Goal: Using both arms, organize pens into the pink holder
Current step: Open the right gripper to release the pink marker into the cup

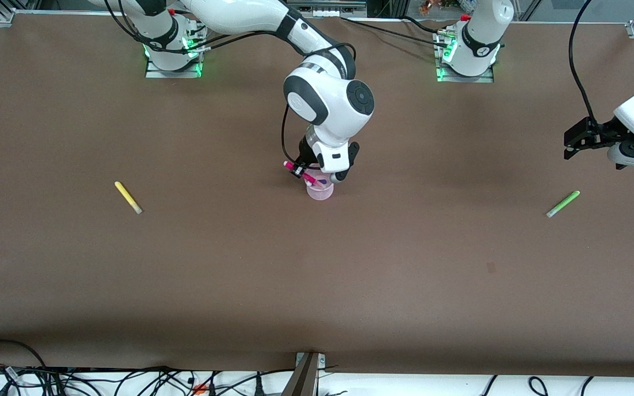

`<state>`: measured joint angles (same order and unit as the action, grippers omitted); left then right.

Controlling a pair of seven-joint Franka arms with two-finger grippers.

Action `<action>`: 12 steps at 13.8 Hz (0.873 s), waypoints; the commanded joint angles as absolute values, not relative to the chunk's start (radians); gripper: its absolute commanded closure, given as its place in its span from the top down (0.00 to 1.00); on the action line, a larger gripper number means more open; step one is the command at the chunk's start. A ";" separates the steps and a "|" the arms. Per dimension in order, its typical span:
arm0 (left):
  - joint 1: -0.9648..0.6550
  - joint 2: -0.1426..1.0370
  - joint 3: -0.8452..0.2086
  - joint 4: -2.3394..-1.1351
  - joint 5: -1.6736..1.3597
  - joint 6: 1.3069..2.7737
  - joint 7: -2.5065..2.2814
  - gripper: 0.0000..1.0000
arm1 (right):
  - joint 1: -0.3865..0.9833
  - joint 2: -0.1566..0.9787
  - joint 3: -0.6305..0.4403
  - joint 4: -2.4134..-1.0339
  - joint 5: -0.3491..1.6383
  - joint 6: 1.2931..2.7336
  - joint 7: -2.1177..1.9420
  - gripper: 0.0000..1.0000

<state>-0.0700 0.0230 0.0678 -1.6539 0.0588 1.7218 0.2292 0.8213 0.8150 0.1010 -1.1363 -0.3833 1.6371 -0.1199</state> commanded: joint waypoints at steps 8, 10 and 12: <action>-0.083 0.011 0.074 -1.669 0.075 1.721 0.213 1.00 | 0.873 0.834 0.089 -1.115 -0.400 1.585 -0.114 0.00; -0.084 0.009 0.072 -1.669 0.077 1.720 0.213 1.00 | 0.873 0.838 0.089 -1.117 -0.400 1.585 -0.112 0.00; -0.084 0.009 0.072 -1.669 0.077 1.718 0.213 1.00 | 0.874 0.847 0.089 -1.117 -0.400 1.586 -0.107 0.31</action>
